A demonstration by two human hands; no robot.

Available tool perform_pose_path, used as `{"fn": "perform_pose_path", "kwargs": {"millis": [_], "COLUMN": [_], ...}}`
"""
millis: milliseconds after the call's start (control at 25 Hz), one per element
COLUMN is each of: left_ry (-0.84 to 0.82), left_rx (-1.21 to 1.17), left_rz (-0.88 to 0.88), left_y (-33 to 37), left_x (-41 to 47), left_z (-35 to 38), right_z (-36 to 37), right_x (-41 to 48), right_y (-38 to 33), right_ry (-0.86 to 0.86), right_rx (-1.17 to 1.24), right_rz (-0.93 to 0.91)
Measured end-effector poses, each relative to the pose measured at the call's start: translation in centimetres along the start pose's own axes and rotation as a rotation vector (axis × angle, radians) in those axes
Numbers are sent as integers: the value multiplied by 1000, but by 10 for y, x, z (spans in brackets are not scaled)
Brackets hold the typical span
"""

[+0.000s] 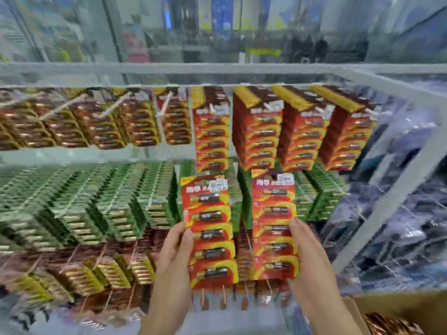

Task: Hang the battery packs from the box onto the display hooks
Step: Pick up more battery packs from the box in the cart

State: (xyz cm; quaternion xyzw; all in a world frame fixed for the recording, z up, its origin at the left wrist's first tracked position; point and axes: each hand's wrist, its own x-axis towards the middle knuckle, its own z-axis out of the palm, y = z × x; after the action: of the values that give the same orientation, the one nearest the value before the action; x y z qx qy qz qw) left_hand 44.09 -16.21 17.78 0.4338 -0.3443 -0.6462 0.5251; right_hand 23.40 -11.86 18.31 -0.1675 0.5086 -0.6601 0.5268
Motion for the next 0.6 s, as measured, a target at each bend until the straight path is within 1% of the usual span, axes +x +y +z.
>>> {"fn": "perform_pose_path", "kwargs": {"millis": [160,280,400,480,600], "left_ry": [87,124,134,131,135], "left_rx": [-86,-117,-126,-134,-145], "left_rz": [37,87,102,120,159], "left_y": [33,51,60,66,73], "left_x": [5,14,23,26,26], "left_z": [-27,-32,-37,-35,-30], "right_z": [45,76,100,110,121], "right_x": [-3,2,12,19,27], "right_y": [-2,-20,-38,-43,-46], "right_ry": [-71,-131,-177,-184,-208], "right_rx": [2,-31,-60,-39,-69], "right_rz": [-29,-88,-183,-225,-264]}}
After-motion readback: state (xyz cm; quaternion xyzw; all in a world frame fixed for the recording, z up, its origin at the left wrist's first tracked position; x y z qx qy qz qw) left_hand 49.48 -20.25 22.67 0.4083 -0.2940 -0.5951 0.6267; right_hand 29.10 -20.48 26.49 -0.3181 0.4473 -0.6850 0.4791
